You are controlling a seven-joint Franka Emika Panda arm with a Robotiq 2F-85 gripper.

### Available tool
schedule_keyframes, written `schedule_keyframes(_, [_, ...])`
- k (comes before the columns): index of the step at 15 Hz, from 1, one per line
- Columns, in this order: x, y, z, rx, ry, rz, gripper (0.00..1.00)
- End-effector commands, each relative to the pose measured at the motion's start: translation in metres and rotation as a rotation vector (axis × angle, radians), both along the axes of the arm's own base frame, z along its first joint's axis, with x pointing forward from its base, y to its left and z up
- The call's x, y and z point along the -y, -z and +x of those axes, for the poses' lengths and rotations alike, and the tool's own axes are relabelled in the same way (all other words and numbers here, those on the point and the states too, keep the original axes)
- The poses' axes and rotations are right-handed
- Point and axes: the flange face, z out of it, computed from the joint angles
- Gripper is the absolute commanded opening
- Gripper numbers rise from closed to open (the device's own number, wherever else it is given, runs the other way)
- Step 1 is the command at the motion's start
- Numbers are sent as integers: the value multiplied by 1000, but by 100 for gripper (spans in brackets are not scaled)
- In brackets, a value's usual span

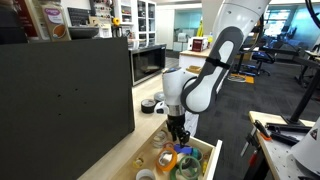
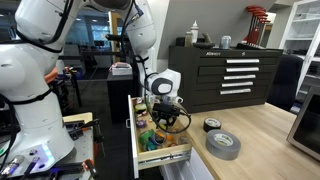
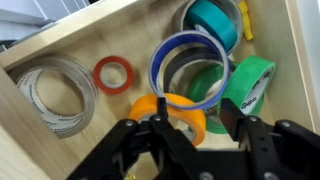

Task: Put the blue masking tape in the open drawer

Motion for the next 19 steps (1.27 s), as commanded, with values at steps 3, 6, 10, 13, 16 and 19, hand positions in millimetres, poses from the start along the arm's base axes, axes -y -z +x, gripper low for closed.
schedule_keyframes(3, [7, -29, 24, -12, 41, 13, 99])
schedule_keyframes(6, [10, -44, 28, -50, 74, -5, 100])
schedule_keyframes(10, [16, -68, 20, -87, 138, -5, 100])
schedule_keyframes(13, [20, -84, 26, -89, 196, -8, 100])
schedule_keyframes(16, [27, -96, 27, -70, 259, -22, 100])
schedule_keyframes(19, [27, -85, 36, -55, 224, -16, 100])
